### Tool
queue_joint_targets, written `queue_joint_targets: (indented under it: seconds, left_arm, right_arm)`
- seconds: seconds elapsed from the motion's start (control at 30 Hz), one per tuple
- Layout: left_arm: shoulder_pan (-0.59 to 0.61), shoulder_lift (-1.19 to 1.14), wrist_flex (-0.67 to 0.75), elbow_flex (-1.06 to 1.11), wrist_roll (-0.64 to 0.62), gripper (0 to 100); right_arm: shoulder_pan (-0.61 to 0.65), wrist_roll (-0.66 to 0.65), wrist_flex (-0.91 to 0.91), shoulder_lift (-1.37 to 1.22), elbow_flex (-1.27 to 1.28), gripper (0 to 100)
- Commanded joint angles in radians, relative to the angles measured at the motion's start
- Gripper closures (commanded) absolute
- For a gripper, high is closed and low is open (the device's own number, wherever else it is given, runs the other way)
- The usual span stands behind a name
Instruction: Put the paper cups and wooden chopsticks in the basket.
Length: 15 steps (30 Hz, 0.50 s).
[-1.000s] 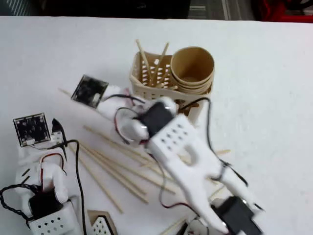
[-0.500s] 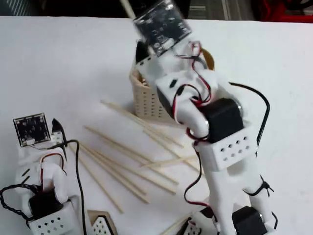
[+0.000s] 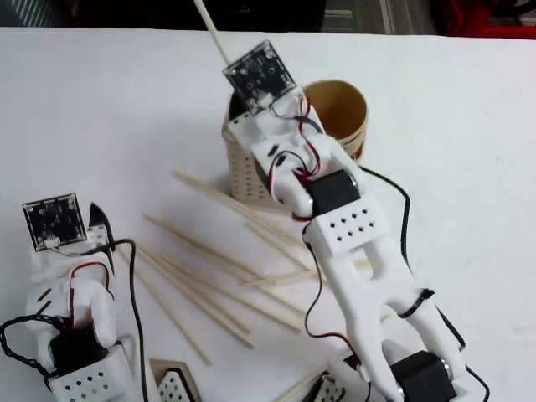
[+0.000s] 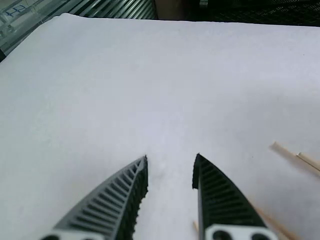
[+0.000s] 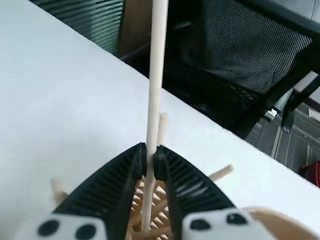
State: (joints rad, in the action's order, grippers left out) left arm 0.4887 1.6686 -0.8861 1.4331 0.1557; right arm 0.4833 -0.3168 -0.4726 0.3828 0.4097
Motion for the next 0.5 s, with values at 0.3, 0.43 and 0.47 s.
queue_joint_targets:
  seconds: [0.3,0.43,0.47]
  left_arm:
    - [0.001,0.007,0.017,-0.003,-0.005,84]
    - [0.001,0.007,0.017,-0.003,-0.005,84]
    - [0.001,0.007,0.017,-0.003,-0.005,84]
  right_arm:
    - [-0.022,0.009,-0.268,0.173,-0.106,82.8]
    - [-0.022,0.002,-0.515,0.266,-0.172,84.5]
    - [-0.022,0.0,-0.572,0.288,-0.18,84.4]
